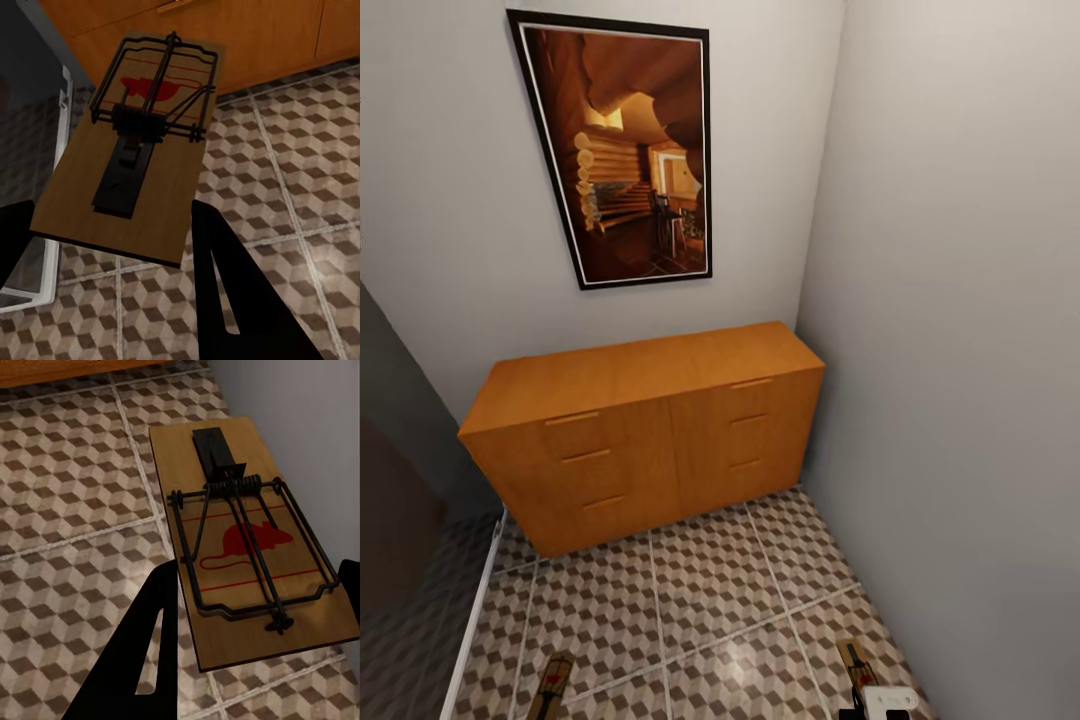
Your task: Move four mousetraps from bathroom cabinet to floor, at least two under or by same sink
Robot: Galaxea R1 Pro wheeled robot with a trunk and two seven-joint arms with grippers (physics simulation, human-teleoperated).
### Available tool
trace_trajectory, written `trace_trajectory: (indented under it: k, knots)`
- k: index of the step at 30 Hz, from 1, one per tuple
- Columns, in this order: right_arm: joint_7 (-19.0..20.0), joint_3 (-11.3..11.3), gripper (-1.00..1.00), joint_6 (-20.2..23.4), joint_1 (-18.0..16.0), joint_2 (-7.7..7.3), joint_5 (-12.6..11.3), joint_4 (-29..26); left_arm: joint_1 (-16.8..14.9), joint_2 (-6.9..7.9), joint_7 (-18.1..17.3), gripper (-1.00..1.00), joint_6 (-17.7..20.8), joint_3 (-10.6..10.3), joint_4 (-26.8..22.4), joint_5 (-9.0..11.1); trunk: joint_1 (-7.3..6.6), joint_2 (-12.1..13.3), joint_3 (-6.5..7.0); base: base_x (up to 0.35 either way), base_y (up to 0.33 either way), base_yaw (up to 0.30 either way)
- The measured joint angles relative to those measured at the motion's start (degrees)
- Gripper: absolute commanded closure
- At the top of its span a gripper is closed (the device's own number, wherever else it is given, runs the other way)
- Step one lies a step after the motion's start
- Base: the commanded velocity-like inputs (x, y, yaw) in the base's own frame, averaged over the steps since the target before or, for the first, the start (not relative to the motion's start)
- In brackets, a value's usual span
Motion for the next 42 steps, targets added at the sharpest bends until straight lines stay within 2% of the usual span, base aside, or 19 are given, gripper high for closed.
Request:
trace_trajectory:
  k: [28,36,42]
  knots:
    - [0.0,0.0,1.0,0.0,0.0,0.0,0.0,0.0,0.0,-0.35,0.0,1.0,0.0,0.0,0.3,0.0,0.0,0.0,2.58,0.0,0.0,0.0]
    - [0.0,0.0,1.0,-0.1,0.0,-0.01,0.0,0.0,0.0,-0.35,0.0,1.0,0.0,0.0,0.2,0.0,0.0,0.0,2.71,0.0,0.0,0.01]
    - [-0.1,0.0,1.0,-0.1,0.0,0.0,0.0,0.0,0.0,-0.34,0.0,1.0,0.0,0.0,0.2,0.0,0.0,0.0,2.72,0.0,0.0,0.2]
